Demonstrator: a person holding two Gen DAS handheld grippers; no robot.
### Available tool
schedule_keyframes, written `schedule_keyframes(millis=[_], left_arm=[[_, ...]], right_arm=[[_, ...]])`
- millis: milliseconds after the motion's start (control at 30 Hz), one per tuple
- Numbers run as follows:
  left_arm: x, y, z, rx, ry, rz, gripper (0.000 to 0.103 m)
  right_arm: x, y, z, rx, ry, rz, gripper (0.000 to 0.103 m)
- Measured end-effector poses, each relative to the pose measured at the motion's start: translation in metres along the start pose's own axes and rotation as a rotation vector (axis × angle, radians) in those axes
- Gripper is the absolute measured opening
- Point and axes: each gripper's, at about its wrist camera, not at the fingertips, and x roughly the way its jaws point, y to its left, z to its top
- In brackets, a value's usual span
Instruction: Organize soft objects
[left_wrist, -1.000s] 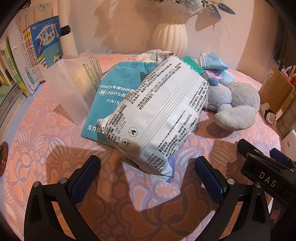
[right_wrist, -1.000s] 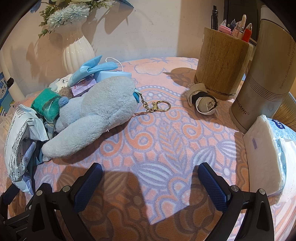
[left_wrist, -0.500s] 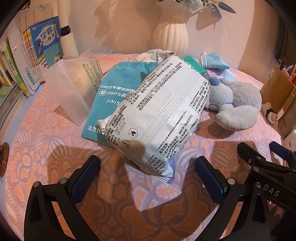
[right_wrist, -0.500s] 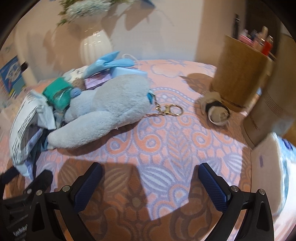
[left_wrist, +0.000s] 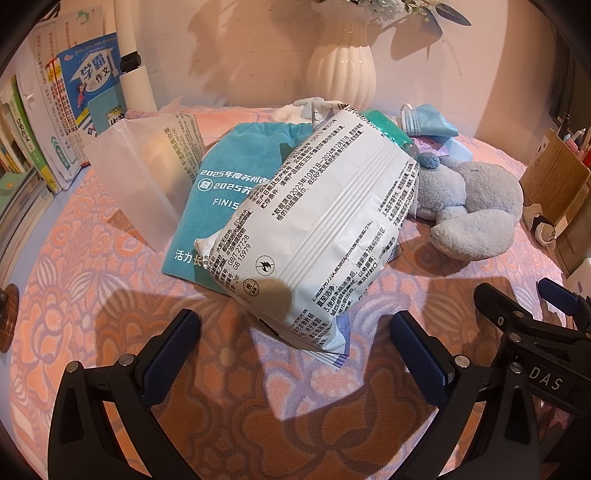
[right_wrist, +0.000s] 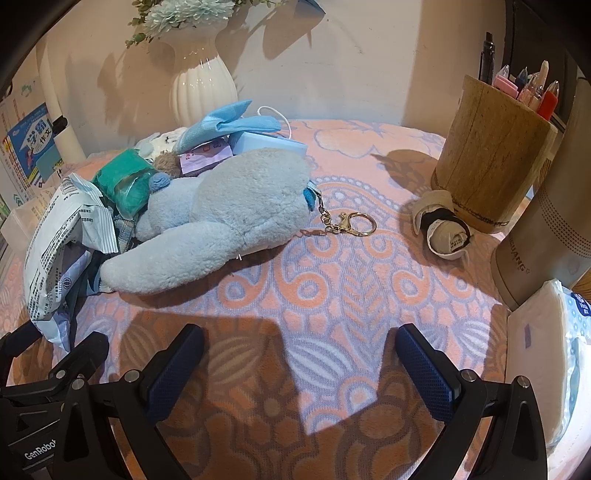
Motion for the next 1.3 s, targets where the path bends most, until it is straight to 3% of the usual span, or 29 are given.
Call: schedule_keyframes(millis=[867, 1067, 1200, 1300], left_arm=[[-0.001, 0.001, -0.001, 0.019, 0.025, -0.012, 0.103], [-0.031, 0.021, -0.020, 0.057, 0.082, -0.052, 0.102], [-0.061, 0.044, -0.002, 0.082, -0.012, 0.011, 0.102], [-0.072, 0.067, 0.030, 0.018, -0.094, -0.012, 0.102]], right_arm=[[-0.011, 0.003, -0.007, 0.003, 0.008, 0.020, 0.103], [-0.030, -0.008, -0.017, -0.036, 0.059, 0.165, 0.103], [-0.049, -0.038, -0.011, 0.178, -0.002, 0.392, 0.103], [-0.056, -0.038, 0.006, 0.208, -0.047, 0.427, 0.103]])
